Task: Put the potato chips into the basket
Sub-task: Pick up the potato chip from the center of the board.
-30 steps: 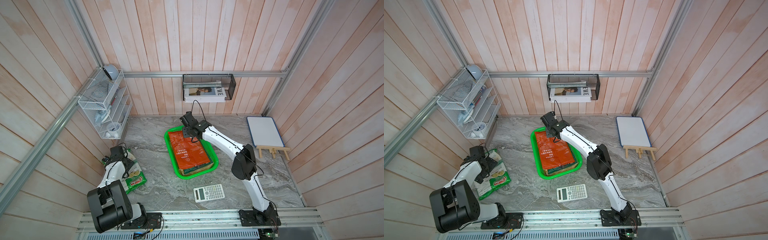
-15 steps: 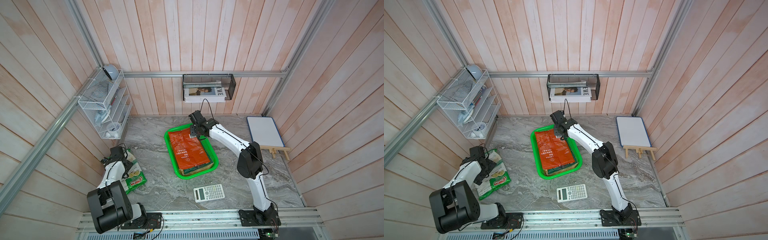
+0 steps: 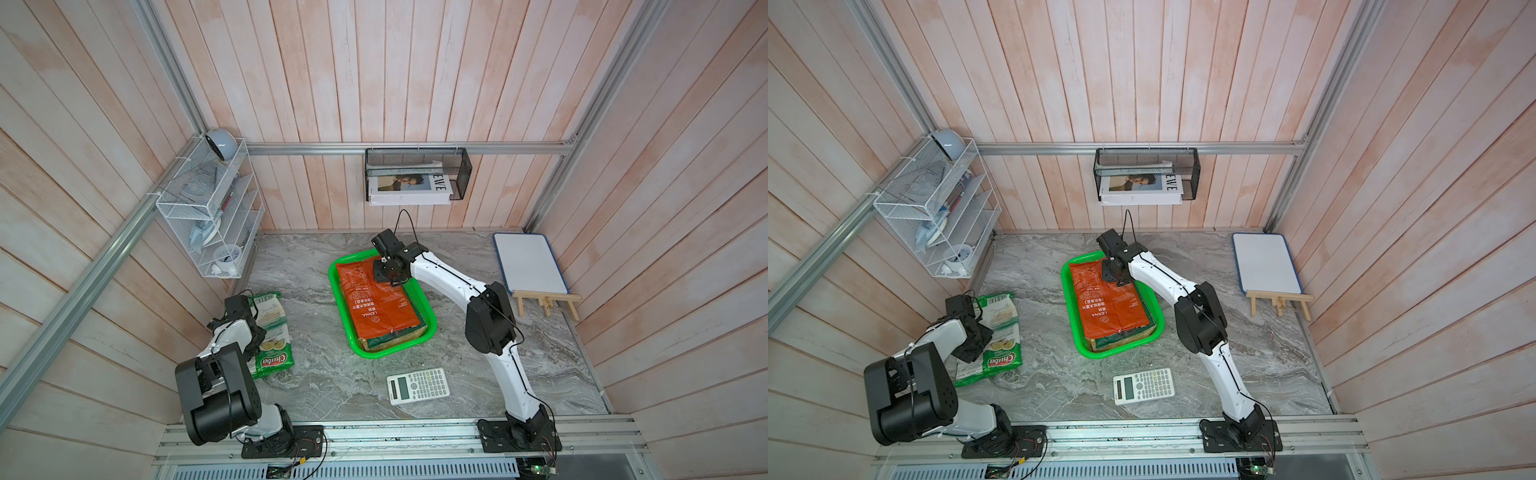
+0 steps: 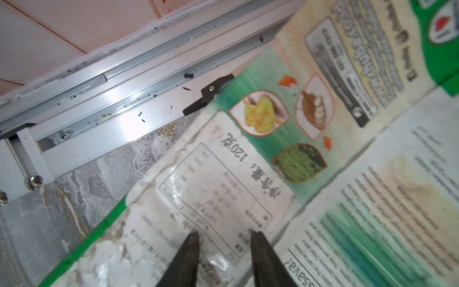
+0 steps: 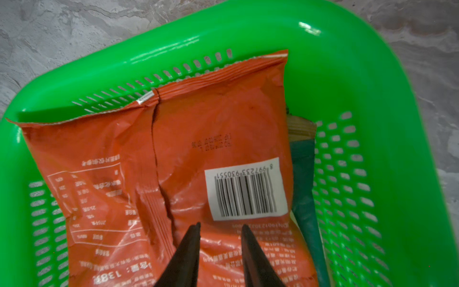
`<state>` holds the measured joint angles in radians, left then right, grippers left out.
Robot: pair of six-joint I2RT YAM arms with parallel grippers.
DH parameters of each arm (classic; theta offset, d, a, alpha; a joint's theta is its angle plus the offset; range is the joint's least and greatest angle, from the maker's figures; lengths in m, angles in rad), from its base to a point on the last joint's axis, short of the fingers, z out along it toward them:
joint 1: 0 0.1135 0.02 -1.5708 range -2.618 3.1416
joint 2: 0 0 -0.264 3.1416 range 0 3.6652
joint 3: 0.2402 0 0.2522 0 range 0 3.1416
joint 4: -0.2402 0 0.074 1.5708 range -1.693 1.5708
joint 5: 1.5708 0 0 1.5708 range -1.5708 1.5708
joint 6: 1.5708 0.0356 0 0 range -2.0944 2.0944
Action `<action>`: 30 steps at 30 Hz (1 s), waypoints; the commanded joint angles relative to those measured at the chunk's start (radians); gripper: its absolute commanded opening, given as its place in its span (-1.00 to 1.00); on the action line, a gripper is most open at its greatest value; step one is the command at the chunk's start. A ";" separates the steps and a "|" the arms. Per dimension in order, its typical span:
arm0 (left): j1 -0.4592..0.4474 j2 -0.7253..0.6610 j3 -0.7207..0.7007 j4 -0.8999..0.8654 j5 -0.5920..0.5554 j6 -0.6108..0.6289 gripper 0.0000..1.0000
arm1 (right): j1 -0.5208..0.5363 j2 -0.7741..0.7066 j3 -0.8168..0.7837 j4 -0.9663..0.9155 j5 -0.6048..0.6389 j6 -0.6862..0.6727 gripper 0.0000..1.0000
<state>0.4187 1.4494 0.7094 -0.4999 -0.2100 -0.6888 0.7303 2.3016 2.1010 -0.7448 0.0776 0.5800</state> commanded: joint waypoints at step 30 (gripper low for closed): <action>-0.094 0.202 0.227 -0.312 0.144 0.336 0.52 | -0.019 -0.262 -0.309 0.076 0.062 -0.022 -0.36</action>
<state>0.3267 1.6073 0.9550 -0.7906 -0.0784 -0.3790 0.7235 2.0567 1.7790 -0.6613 0.1181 0.5720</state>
